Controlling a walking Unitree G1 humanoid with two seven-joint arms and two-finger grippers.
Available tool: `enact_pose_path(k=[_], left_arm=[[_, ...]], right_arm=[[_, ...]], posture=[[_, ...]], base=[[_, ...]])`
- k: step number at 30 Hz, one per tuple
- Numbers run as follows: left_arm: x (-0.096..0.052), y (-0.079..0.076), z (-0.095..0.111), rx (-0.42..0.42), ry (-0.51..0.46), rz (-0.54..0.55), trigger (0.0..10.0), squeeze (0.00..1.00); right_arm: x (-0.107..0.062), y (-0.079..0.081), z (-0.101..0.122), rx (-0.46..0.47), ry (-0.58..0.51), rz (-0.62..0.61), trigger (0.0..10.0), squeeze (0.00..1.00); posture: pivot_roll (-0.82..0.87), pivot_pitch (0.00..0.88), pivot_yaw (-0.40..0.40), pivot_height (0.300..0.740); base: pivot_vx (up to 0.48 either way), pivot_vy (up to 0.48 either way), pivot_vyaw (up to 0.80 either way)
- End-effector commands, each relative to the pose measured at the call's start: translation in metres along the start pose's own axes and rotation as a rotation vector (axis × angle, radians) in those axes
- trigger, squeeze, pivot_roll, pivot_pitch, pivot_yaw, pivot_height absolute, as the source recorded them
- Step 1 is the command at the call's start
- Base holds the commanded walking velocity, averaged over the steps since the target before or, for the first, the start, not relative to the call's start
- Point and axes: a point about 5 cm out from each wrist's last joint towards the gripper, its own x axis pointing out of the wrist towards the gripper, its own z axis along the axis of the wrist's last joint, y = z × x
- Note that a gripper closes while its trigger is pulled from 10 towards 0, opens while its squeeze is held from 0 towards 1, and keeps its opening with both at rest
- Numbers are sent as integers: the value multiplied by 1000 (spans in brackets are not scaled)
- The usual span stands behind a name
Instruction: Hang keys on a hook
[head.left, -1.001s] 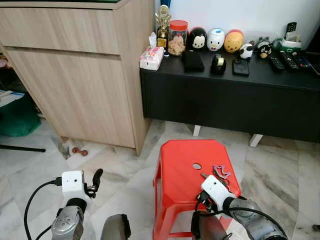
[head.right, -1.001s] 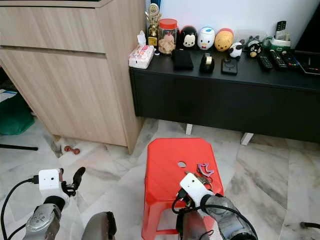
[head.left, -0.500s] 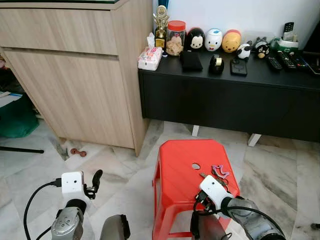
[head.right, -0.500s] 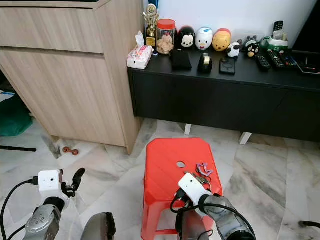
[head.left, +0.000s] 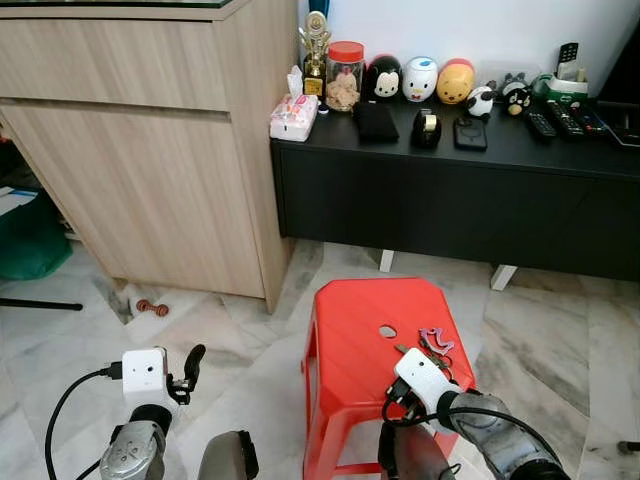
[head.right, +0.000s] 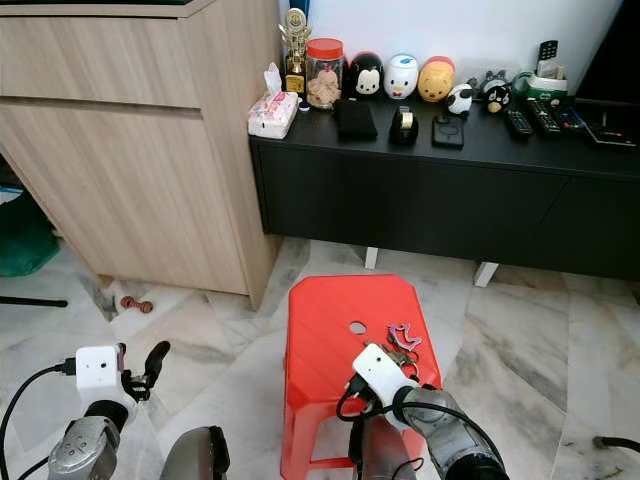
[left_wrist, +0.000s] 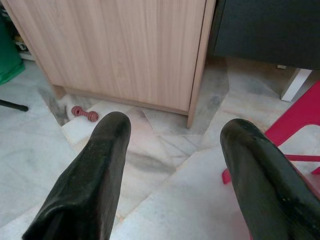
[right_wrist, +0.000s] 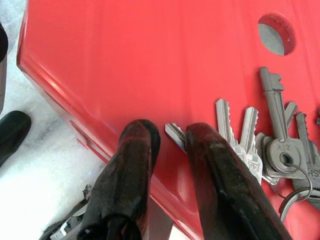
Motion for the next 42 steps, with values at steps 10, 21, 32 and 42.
enact_pose_path(k=[10, 21, 32, 42], left_arm=[[-6, 7, 2, 43, 14, -15, 10000, 0], [-8, 9, 2, 52, 23, -16, 10000, 0], [-7, 9, 3, 53, 23, -14, 10000, 0], [-5, 8, 3, 57, 25, -5, 10000, 0]], right_arm=[[3, 5, -23, 11, 149, -7, 10000, 0], [6, 10, -22, 12, 144, 23, 0, 0], [8, 11, -14, 18, 106, 12, 0, 0], [6, -7, 25, 53, -131, -98, 0, 0]], posture=[[47, 79, 14, 583], [54, 82, 18, 583], [51, 77, 19, 583], [48, 68, 14, 583]], base=[[0, 0, 0], [0, 0, 0], [0, 0, 0], [0, 0, 0]])
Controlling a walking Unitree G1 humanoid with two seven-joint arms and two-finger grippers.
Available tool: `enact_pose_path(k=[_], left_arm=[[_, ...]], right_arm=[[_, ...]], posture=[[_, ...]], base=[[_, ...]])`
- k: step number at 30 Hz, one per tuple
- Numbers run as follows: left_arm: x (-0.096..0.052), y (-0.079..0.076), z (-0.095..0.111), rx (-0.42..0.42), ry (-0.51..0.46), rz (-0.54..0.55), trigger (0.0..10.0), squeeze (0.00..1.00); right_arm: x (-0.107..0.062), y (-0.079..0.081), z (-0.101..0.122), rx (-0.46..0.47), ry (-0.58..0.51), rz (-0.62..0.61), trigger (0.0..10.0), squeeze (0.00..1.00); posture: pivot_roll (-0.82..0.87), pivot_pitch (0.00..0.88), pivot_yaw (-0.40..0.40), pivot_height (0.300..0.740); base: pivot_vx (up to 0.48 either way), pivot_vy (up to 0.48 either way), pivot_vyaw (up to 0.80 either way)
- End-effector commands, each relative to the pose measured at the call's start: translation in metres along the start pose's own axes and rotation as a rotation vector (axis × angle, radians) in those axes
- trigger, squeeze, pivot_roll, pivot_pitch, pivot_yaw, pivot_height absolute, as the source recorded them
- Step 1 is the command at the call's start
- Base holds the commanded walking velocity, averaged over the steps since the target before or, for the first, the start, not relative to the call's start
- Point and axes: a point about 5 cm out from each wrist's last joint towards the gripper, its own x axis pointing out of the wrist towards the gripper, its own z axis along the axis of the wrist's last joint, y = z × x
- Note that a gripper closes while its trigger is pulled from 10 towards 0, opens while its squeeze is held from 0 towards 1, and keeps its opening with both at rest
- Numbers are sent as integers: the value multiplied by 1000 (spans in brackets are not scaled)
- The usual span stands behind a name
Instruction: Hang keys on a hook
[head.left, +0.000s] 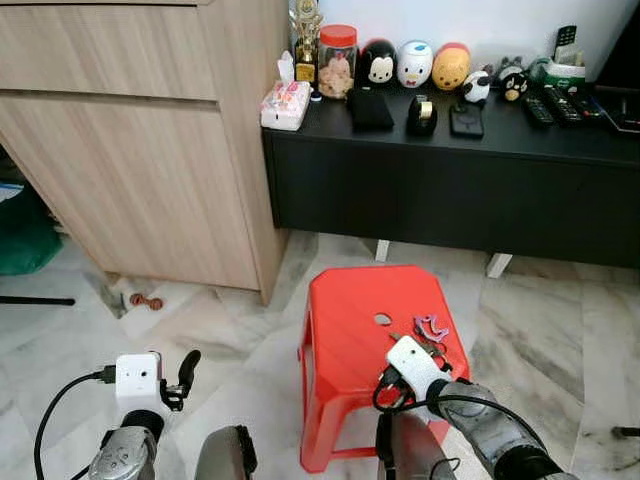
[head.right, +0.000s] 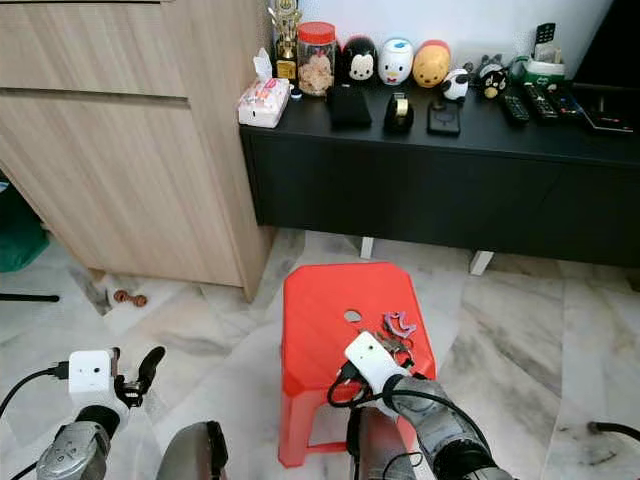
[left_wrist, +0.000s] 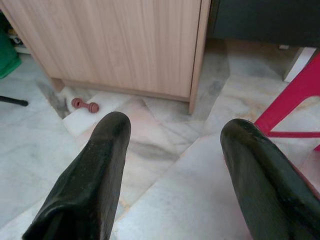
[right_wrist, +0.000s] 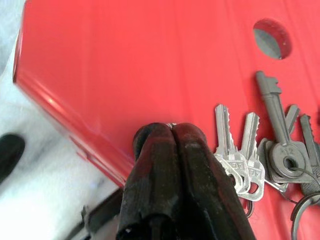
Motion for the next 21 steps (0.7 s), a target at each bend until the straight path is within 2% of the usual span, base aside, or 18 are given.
enact_pose_path(k=[1, 6, 17, 18, 19, 21], left_arm=[[1, 1, 0, 25, 14, 2, 10000, 0], [2, 1, -1, 22, 16, 6, 10000, 0], [3, 0, -2, 18, 15, 9, 10000, 0], [3, 0, -2, 18, 16, 9, 10000, 0], [3, 0, -2, 18, 16, 9, 10000, 0], [4, -1, -2, 16, 17, 10, 10000, 0]], right_arm=[[0, -2, 3, 24, -21, -21, 0, 0], [-1, -12, 24, 67, -132, -67, 0, 0], [-5, -23, 40, 133, -231, -110, 0, 0], [-6, -23, 39, 128, -219, -115, 2275, 0], [-6, -23, 38, 126, -208, -117, 10000, 0], [-7, -24, 31, 144, -168, -140, 10000, 0]], posture=[[48, 68, 14, 583], [45, 64, 12, 583], [41, 60, 7, 583], [40, 60, 7, 583], [39, 58, 6, 583], [36, 58, 5, 583]], base=[[0, 0, 0], [0, 0, 0], [0, 0, 0], [0, 0, 0], [0, 0, 0], [0, 0, 0]])
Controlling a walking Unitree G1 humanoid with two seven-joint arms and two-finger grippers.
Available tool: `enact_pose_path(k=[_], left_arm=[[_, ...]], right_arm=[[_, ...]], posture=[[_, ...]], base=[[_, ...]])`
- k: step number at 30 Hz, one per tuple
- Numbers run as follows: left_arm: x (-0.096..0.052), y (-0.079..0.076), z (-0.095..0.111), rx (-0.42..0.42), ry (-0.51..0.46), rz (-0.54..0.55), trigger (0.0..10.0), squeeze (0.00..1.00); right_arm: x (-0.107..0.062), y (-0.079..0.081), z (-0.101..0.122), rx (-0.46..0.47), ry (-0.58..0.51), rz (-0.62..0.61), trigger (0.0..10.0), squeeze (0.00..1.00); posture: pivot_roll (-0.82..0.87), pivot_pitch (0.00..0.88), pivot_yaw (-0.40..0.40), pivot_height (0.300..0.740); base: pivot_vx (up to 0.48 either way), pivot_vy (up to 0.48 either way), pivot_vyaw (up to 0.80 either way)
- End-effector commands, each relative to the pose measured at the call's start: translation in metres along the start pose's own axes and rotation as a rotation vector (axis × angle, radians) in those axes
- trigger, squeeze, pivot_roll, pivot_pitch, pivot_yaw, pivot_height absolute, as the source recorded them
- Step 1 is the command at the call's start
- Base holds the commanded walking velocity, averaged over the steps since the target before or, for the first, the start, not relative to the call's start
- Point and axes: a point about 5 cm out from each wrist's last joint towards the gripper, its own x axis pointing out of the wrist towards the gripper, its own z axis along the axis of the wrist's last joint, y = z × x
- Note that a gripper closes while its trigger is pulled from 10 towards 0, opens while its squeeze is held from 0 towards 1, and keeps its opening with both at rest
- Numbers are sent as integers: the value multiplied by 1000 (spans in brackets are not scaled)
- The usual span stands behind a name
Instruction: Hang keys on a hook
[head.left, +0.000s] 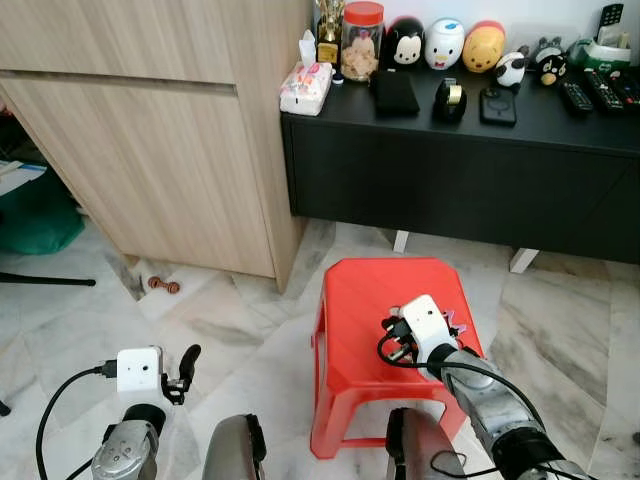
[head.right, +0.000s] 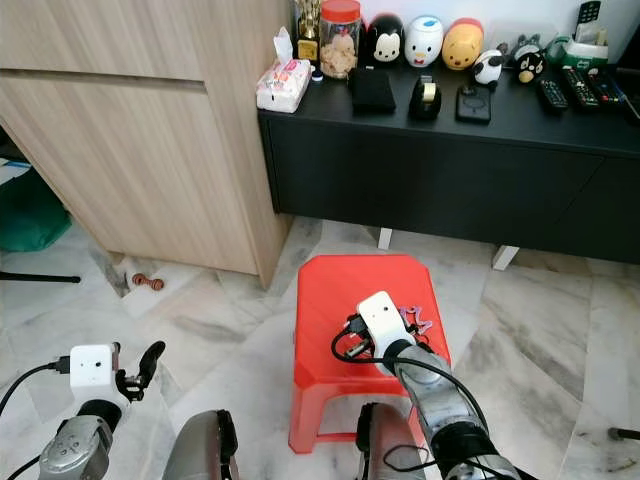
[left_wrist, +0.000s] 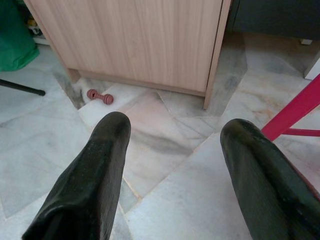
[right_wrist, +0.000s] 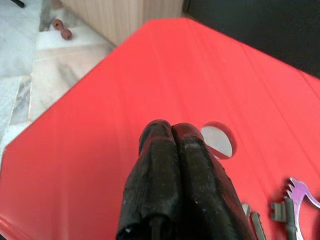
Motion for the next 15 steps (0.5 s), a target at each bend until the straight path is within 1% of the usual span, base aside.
enact_pose_path(k=[1, 2, 3, 5, 7, 9, 10, 12, 13, 15], left_arm=[[-1, 1, -5, 18, 25, 2, 10000, 0], [-1, 1, -5, 17, 25, 2, 10000, 0], [0, 0, -5, 16, 26, 2, 10000, 0], [0, 0, -6, 16, 27, 2, 10000, 0], [0, 0, -6, 15, 28, 2, 10000, 0], [0, 0, -6, 15, 28, 2, 10000, 0], [0, 0, -6, 14, 28, 2, 10000, 0], [0, 0, -7, 14, 28, 1, 10000, 0], [0, 0, -7, 14, 28, 1, 10000, 0], [0, 0, -7, 14, 29, 2, 10000, 0]], right_arm=[[-3, -3, -6, 16, 29, -28, 10000, 0], [-5, -5, -9, 38, 48, -54, 10000, 82], [-6, -7, -12, 80, 59, -83, 10000, 1000], [-7, -8, -14, 112, 62, -102, 10000, 1000], [-8, -7, -15, 189, 57, -117, 10000, 1000], [-9, -4, -16, 232, 53, -111, 10000, 1000], [-11, -1, -17, 255, 53, -99, 10000, 1000], [-16, 3, -19, 259, 52, -97, 10000, 1000], [-16, 3, -19, 259, 52, -97, 10000, 1000], [-23, 4, -18, 276, 45, -111, 10000, 1000]], posture=[[36, 58, 5, 583], [34, 58, 6, 583], [33, 58, 5, 583], [32, 57, 5, 583], [30, 57, 5, 583], [31, 55, 4, 583], [30, 57, 4, 583], [28, 55, 2, 583], [28, 55, 2, 583], [22, 57, 1, 583]], base=[[0, 0, 0], [0, 0, 0], [0, 0, 0], [0, 0, 0], [0, 0, 0], [0, 0, 0], [0, 0, 0], [0, 0, 0], [0, 0, 0], [0, 0, 0]])
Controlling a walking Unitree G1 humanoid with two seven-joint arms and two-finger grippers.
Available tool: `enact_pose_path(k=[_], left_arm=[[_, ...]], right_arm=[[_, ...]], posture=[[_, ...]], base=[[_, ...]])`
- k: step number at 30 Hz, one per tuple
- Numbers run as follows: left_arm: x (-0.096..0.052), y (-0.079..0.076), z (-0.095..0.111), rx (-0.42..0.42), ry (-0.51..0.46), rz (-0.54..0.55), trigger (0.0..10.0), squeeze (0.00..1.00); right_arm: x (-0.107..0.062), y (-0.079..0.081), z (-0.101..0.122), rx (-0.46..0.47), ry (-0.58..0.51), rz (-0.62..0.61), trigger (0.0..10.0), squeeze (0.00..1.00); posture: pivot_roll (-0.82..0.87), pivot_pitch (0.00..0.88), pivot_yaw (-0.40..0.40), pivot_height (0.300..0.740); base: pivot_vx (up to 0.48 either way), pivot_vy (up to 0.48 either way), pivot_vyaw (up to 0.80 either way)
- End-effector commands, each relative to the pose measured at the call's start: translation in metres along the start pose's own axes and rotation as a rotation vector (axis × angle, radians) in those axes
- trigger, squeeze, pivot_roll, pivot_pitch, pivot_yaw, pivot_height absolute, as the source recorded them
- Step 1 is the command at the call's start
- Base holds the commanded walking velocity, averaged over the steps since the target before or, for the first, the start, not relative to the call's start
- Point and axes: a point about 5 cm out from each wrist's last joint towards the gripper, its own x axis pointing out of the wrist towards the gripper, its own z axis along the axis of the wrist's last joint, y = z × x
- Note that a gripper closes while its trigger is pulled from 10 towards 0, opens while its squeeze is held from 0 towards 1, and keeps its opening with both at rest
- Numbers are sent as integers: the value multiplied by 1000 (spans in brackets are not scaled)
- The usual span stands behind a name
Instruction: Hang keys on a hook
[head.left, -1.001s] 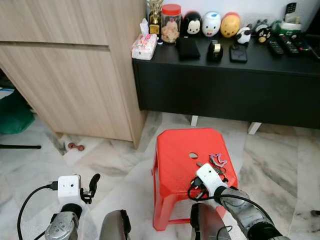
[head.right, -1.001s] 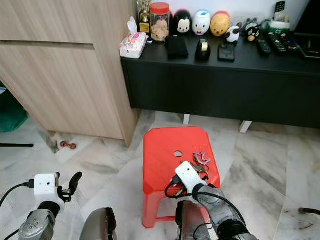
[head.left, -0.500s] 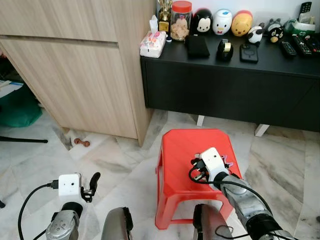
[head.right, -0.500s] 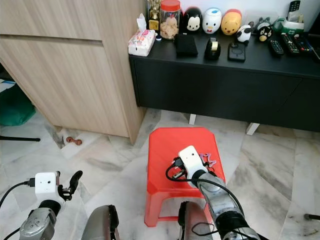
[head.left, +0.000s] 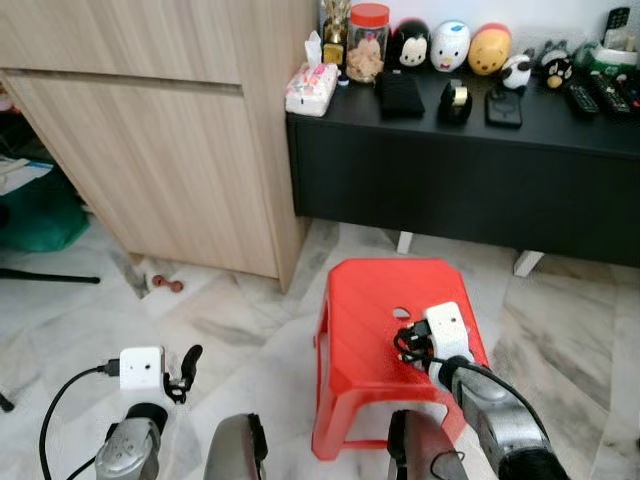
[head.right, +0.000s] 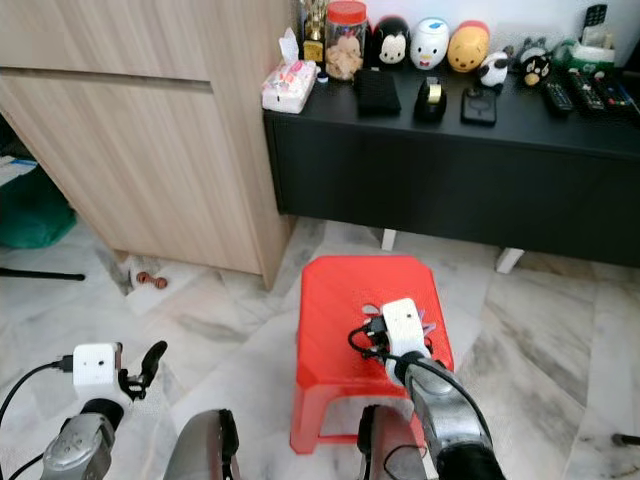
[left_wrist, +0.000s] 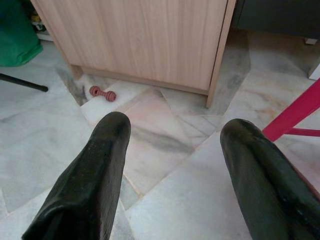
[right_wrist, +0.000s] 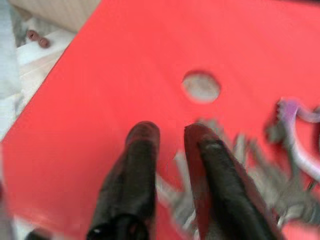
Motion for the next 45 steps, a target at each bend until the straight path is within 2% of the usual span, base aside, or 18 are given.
enact_pose_path(k=[1, 3, 7, 11, 12, 15, 17, 29, 34, 41, 45], left_arm=[[-2, 2, -6, 18, 20, 3, 10000, 0], [-2, 1, -7, 16, 24, 3, 10000, 0], [-2, 1, -7, 13, 26, 2, 10000, 0], [-1, 1, -8, 16, 28, 4, 10000, 0], [-1, 1, -9, 17, 31, 6, 10000, 0], [-1, 1, -9, 17, 31, 6, 10000, 0], [-1, 1, -10, 19, 32, 7, 10000, 0], [-3, 3, -13, 30, 37, 12, 10000, 0], [-3, 3, -15, 34, 39, 8, 10000, 0], [-4, 3, -14, 40, 36, 6, 10000, 0], [-4, 3, -14, 42, 34, 6, 10000, 0]], right_arm=[[-4, -1, 7, 19, -17, -9, 10000, 1000], [-11, 1, 5, 61, -8, 3, 10000, 1000], [-17, 4, -2, 74, 15, 13, 10000, 1000], [-23, 2, -5, 115, 24, -26, 10000, 1000], [-24, 4, -7, 137, 33, -26, 10000, 0], [-25, 4, -7, 140, 38, -25, 10000, 0], [-26, 5, -11, 195, 60, -54, 10000, 0], [-29, -2, -19, 213, 104, -135, 10000, 0], [-26, -7, -17, 224, 101, -167, 10000, 0], [-17, -2, -21, 234, 134, -121, 10000, 0], [-12, -5, -20, 239, 137, -130, 10000, 0]], posture=[[22, 57, 1, 583], [15, 57, -1, 583], [15, 56, -2, 583], [10, 52, -4, 583], [8, 50, -4, 583], [8, 50, -4, 583], [9, 45, -5, 583], [9, 35, -7, 583], [5, 30, -6, 583], [9, 40, -4, 583], [13, 49, -5, 583]], base=[[0, 0, 0], [0, 0, 0], [0, 0, 0], [0, 0, 0], [0, 0, 0], [0, 0, 0], [0, 0, 0], [0, 0, 0], [0, 0, 0], [0, 0, 0], [0, 0, 0]])
